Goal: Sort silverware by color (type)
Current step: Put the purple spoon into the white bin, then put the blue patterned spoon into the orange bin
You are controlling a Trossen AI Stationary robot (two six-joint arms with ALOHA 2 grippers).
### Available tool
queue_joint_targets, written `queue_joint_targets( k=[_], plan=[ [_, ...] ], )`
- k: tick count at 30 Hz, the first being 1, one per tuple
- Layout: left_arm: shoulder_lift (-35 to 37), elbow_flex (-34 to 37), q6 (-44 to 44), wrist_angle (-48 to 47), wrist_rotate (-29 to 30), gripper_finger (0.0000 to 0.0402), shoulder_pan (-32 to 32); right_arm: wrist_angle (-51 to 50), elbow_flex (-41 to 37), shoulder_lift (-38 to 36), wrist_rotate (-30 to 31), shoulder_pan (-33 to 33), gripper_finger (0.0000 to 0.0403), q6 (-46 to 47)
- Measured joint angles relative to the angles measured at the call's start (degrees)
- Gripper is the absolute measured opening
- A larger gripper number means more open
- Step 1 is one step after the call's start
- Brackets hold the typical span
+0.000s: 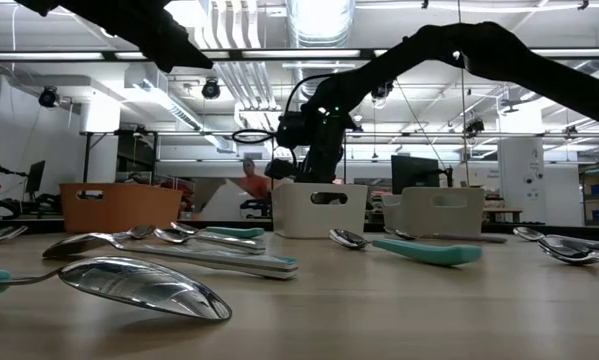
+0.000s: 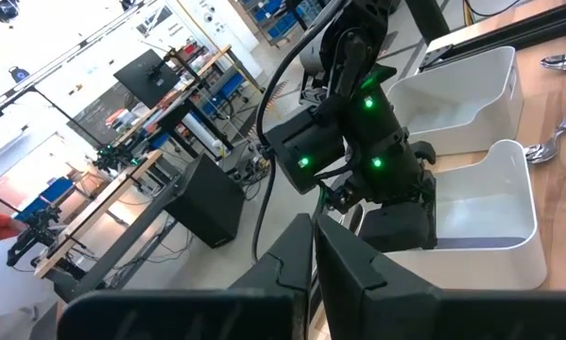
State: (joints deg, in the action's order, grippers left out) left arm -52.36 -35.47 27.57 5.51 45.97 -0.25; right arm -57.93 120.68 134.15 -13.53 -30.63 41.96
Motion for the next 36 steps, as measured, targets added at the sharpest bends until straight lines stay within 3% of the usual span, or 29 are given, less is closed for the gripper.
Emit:
queue_joint_targets(
  k=[8,23,33,36],
  plan=[
    [0.00,0.00,-0.02,0.01,-0.01,0.0000,-0.02,0.00,0.00,0.00,-0.21,0.00,0.0037,0.45],
    [0.00,0.00,0.00,-0.01,-0.02,0.0000,-0.02,-0.36,2.39,-0.11,-3.39,-0.13,0.0137,0.11],
    [-0.01,-0.02,0.00,-0.02,-0.02,0.0000,-0.02,-8.02,11.76,-3.47,-2.69,-0.22,0.0152,-10.75],
    [-0.02,-0.02,-0.10,-0.02,-0.01,0.0000,-0.02,-8.15,11.76,-6.55,0.35,1.07,0.0149,-16.17]
  ],
)
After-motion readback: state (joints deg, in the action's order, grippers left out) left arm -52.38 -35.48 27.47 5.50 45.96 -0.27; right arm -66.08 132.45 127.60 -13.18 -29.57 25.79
